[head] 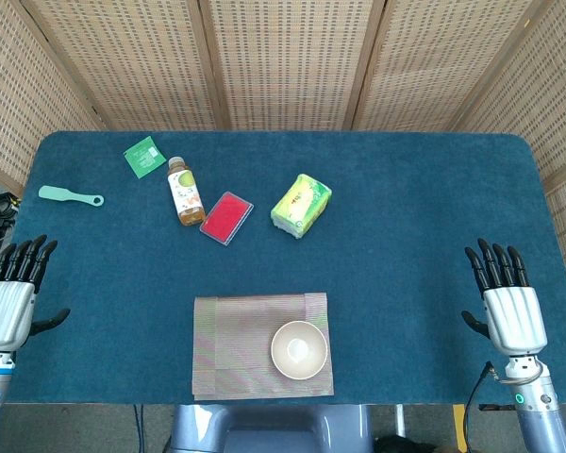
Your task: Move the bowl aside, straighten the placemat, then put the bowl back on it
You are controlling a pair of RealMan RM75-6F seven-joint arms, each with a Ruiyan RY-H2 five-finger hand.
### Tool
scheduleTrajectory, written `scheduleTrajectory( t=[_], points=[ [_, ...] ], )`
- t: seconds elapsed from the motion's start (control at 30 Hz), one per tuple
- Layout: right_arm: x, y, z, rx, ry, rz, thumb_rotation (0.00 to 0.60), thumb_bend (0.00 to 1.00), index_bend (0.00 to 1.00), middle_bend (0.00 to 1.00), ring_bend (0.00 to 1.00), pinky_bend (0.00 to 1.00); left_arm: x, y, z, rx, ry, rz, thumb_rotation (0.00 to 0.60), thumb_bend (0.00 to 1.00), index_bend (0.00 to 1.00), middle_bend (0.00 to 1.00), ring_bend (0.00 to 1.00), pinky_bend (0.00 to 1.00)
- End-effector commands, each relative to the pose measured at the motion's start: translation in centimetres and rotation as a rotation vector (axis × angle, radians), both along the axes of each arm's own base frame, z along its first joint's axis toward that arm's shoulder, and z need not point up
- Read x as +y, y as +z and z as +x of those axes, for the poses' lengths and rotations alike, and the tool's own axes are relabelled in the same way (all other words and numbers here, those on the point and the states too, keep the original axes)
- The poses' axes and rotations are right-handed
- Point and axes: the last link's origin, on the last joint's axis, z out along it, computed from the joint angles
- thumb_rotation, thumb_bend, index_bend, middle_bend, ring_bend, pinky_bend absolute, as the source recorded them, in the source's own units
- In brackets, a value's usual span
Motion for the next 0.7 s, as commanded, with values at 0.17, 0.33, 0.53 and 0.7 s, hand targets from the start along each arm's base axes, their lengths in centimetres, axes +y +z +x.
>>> scheduleTrajectory(
  t=[0.17,0.33,0.53,0.7],
  points=[
    [0.4,-0.1,0.3,-0.011,0.006,0.020,0.600,0.00,0.00,0.00,0.00,0.00,-0.1,0.1,0.2,-0.004,-0.006,-0.002,0.600,0.00,0.00,0.00,0.00,0.00],
    [0.6,-1.4,0.9,-0.018,0.076,0.168,0.600,0.00,0.01,0.00,0.00,0.00,0.0,0.4,1.0,-0.025,-0.028,0.003,0.600,0.00,0.00,0.00,0.00,0.00],
    [1.4,-3.5,2.5,0.085,0.338,0.412,0.600,0.00,0.08,0.00,0.00,0.00,0.4,0.5,2.8,-0.039,-0.076,-0.003,0.600,0.00,0.00,0.00,0.00,0.00],
    [1.3,-5.2,3.5,0.172,0.505,0.550,0.600,0.00,0.10,0.00,0.00,0.00,0.7,0.6,3.7,-0.038,-0.082,0.000,0.600,0.00,0.00,0.00,0.00,0.00]
  ],
)
